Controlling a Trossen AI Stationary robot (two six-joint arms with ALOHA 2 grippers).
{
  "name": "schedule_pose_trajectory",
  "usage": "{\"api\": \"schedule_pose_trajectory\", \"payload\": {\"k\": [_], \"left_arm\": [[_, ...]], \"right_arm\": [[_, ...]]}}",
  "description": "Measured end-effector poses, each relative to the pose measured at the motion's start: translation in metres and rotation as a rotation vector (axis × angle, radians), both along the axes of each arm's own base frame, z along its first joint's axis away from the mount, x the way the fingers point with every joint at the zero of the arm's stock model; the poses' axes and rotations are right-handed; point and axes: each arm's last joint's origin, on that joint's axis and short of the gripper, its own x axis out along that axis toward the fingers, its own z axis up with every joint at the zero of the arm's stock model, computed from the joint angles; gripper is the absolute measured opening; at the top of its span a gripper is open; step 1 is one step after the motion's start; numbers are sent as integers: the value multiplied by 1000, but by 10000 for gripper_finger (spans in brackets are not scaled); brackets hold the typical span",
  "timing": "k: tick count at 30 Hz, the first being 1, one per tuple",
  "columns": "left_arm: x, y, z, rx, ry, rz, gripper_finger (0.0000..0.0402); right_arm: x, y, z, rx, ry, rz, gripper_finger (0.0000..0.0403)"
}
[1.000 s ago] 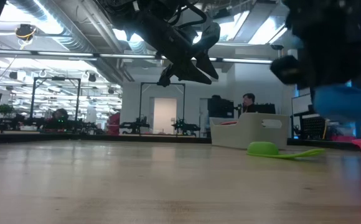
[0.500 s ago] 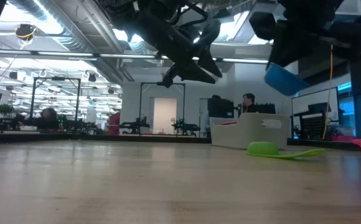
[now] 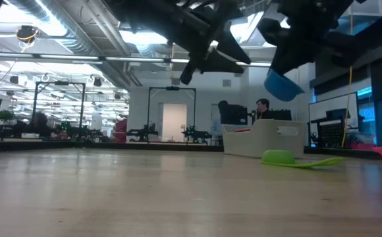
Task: Nest measuring cups in basket
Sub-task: Stack the blue measuring cup on top of the orange measuring cup into the gray gray bin
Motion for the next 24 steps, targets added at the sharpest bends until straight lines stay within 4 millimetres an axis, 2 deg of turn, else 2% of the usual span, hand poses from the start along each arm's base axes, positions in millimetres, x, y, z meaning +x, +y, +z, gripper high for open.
{"api": "schedule_pose_trajectory", "payload": {"k": [3,9,16,24], "left_arm": [[-1,-9,0,11,-7,65,94],[-1,-19,4,39,-52,141,94],[-1,-20,7,40,-81,158,94],[2,-20,17,70,-141,156,94]], "right_arm": [[2,-5,1,2,-24,-24,12],[6,-13,5,10,-78,-52,31],[10,-19,8,34,-132,-55,12],[10,-24,8,34,-136,-75,29]]}}
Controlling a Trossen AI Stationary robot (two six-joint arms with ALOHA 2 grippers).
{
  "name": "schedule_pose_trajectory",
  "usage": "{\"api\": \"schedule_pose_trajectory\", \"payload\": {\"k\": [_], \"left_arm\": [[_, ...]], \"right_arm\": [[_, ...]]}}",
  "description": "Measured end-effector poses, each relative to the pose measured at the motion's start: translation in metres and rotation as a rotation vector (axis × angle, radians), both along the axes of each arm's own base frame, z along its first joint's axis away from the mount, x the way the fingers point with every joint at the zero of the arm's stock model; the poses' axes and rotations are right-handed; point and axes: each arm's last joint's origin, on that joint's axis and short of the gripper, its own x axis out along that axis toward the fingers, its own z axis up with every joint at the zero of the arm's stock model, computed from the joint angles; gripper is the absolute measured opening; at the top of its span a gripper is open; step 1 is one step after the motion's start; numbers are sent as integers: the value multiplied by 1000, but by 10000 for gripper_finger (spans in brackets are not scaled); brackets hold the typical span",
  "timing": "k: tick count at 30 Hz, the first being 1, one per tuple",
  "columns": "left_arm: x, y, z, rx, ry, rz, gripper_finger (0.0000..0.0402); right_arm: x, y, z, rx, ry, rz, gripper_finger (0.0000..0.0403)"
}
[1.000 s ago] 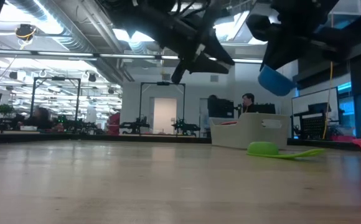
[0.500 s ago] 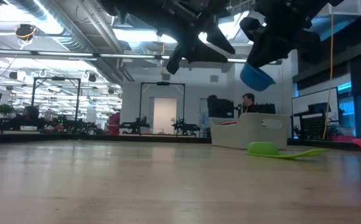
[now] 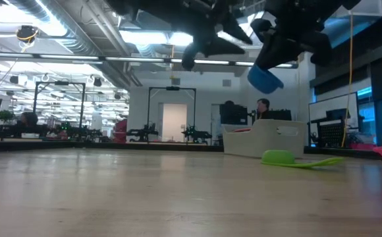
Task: Nest measuring cups in basket
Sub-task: Stack the blue measuring cup on top of the orange measuring cup into the gray gray bin
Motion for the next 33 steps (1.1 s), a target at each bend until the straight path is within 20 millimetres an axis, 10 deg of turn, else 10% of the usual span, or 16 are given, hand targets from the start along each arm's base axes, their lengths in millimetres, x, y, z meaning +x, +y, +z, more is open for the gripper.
{"api": "schedule_pose_trajectory", "payload": {"k": [10,21,33], "left_arm": [[20,-4,27,158,139,31,94],[60,-4,5,317,296,85,94],[58,6,-3,347,387,149,94]], "right_arm": [[-4,-11,-4,23,43,-69,23],[-7,-20,-5,43,52,-127,14],[-6,-20,-5,61,39,-142,11]]}}
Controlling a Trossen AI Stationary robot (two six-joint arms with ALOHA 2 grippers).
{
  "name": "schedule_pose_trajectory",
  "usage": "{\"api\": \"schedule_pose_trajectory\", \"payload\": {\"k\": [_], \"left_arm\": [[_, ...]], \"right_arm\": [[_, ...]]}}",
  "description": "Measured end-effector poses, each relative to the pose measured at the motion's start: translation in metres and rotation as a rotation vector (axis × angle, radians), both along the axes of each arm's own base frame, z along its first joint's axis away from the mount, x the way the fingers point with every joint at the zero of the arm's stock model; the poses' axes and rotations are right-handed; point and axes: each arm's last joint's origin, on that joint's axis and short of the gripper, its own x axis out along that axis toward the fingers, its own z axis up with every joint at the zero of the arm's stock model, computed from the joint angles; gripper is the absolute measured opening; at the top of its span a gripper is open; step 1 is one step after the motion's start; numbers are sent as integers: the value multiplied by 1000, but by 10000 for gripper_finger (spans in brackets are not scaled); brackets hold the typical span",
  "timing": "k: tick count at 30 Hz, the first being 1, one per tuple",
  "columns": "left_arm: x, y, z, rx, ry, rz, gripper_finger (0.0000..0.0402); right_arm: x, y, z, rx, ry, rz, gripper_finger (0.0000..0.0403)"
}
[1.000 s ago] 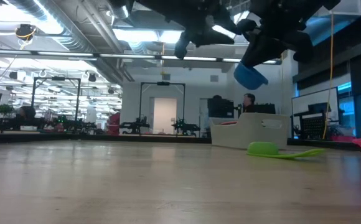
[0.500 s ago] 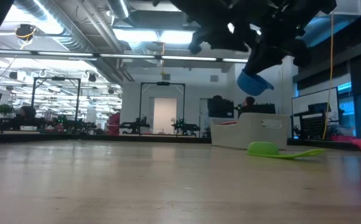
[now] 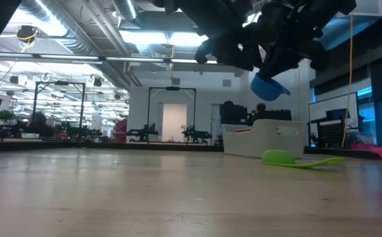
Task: Nest measuring cups in basket
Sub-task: Stack the blue measuring cup on top of the orange measuring cup into the gray gray bin
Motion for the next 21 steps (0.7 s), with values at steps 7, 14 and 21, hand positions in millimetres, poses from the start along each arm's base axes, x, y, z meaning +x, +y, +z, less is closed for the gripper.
{"api": "schedule_pose_trajectory", "payload": {"k": [7,14,21], "left_arm": [[-2,3,-4,-4,44,5,94],[-4,7,-7,-3,87,9,94],[-5,22,-9,-27,123,1,94]], "right_arm": [[1,0,1,0,-9,-2,29],[3,0,3,1,-46,6,11],[6,1,5,6,-85,16,32]]}}
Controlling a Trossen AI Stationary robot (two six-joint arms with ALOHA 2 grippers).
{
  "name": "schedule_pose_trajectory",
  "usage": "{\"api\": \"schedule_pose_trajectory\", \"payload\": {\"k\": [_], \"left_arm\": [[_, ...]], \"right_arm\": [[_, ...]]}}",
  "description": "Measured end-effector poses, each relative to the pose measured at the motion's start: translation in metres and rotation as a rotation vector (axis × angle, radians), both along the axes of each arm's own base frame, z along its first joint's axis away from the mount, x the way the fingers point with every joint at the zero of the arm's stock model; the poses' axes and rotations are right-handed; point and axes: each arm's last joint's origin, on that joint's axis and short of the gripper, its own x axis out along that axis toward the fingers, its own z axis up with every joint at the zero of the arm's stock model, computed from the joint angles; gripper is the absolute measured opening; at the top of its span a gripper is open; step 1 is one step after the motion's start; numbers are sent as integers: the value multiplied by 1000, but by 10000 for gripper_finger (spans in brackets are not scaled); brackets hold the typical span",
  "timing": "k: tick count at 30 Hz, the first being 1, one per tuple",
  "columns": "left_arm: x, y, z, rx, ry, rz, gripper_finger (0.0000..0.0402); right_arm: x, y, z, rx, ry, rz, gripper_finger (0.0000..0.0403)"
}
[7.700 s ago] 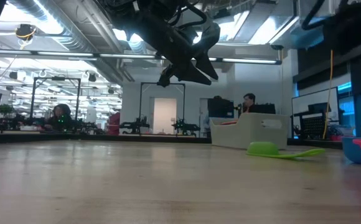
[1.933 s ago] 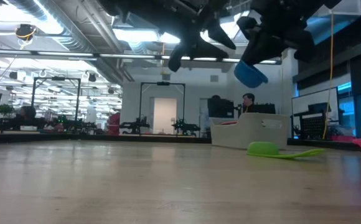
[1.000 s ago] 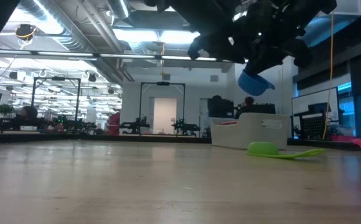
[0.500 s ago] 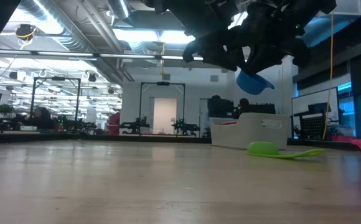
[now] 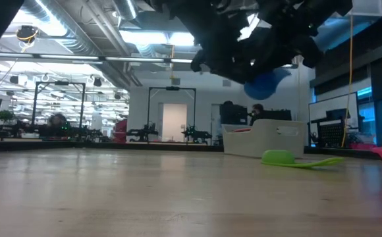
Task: Nest measuring cups in basket
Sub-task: Stack the blue measuring cup on top of the orange measuring cup into the gray gray bin
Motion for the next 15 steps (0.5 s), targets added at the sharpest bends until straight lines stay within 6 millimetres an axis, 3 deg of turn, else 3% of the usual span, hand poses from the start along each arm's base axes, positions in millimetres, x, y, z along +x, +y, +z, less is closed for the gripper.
{"api": "schedule_pose_trajectory", "payload": {"k": [8,15], "left_arm": [[-1,21,-2,2,24,33,94],[-1,22,-2,23,31,34,76]], "right_arm": [[2,-1,3,-8,-32,-6,12],[3,0,4,3,-43,0,24]]}}
